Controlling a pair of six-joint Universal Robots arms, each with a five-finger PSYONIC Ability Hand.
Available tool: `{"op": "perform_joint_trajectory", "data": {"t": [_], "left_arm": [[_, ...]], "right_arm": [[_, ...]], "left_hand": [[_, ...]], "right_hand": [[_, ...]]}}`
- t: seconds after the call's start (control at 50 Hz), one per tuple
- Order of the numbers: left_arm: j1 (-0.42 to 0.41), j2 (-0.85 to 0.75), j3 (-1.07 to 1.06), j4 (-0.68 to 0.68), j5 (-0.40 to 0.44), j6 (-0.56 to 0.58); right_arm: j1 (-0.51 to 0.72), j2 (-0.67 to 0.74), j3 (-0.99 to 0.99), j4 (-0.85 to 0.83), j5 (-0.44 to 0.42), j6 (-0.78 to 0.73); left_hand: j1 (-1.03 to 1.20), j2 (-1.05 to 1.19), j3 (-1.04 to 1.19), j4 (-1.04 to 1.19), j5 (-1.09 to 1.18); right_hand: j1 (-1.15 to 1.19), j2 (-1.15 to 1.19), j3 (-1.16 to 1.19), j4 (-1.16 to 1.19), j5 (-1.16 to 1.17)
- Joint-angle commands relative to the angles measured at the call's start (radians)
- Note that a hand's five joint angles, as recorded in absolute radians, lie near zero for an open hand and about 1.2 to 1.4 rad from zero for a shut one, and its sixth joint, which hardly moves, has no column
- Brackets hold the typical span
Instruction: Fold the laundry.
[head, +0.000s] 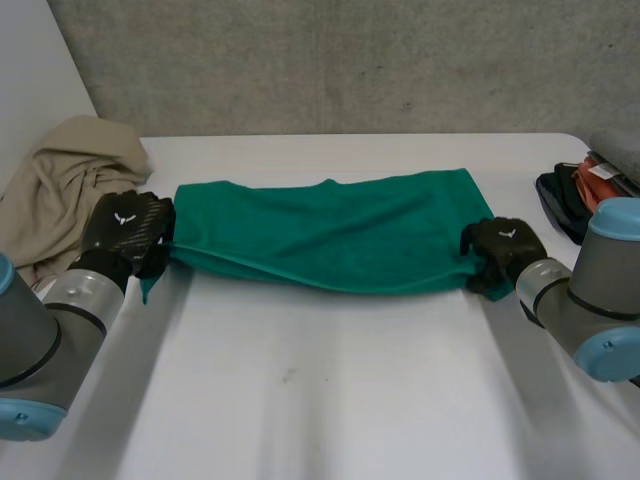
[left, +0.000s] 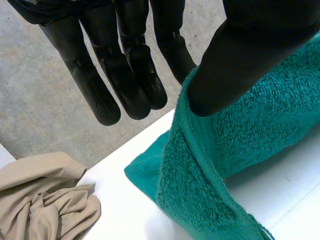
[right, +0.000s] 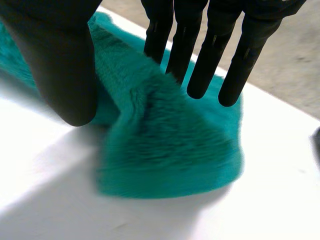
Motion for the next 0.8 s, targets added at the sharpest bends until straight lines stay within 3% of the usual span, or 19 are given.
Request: {"op": "perform_joint_trajectory", "data": {"t": [0.02,0.16,0.28,0.38,0.5,0.64,0.7,0.8], "left_arm": [[0.005,0.001,-0.004,-0.021,-0.008,0.005],[0.018,-0.001,-0.011,-0.078,-0.006,0.025],[0.019,0.001,-0.02,-0.156,0.0,0.085],[0.019,0.041,-0.043,-0.262,0.011,0.16],[0.036,0.152,-0.087,-0.5,0.035,0.303],[0.044,0.297,-0.121,-0.889,0.034,0.477],[0.036,0.309,-0.121,-0.985,0.034,0.517],[0.019,0.251,-0.058,-0.869,0.034,0.562]], "right_arm": [[-0.019,-0.02,-0.019,-0.045,0.075,0.041],[-0.033,-0.027,-0.027,0.005,0.084,0.027],[-0.055,-0.067,-0.017,0.067,0.067,-0.072],[-0.088,-0.141,0.029,0.142,0.021,-0.193],[-0.157,-0.259,0.093,0.366,-0.063,-0.434],[-0.243,-0.403,0.193,0.798,-0.082,-0.796],[-0.254,-0.414,0.227,0.877,-0.094,-0.902],[-0.213,-0.33,0.202,0.819,-0.099,-0.912]], "left_hand": [[0.249,0.197,0.203,0.193,0.225],[0.249,0.197,0.203,0.193,0.225],[0.249,0.197,0.203,0.193,0.225],[0.249,0.197,0.203,0.193,0.225],[0.249,0.197,0.203,0.193,0.225],[0.249,0.197,0.203,0.193,0.225],[0.249,0.197,0.203,0.193,0.225],[0.249,0.197,0.203,0.193,0.225]], "right_hand": [[0.166,0.169,0.167,0.169,0.169],[0.166,0.169,0.167,0.169,0.169],[0.686,0.689,0.687,0.689,0.689],[0.686,0.689,0.687,0.689,0.689],[0.686,0.689,0.687,0.689,0.689],[0.686,0.689,0.687,0.689,0.689],[0.686,0.689,0.687,0.689,0.689],[0.686,0.689,0.687,0.689,0.689]]}}
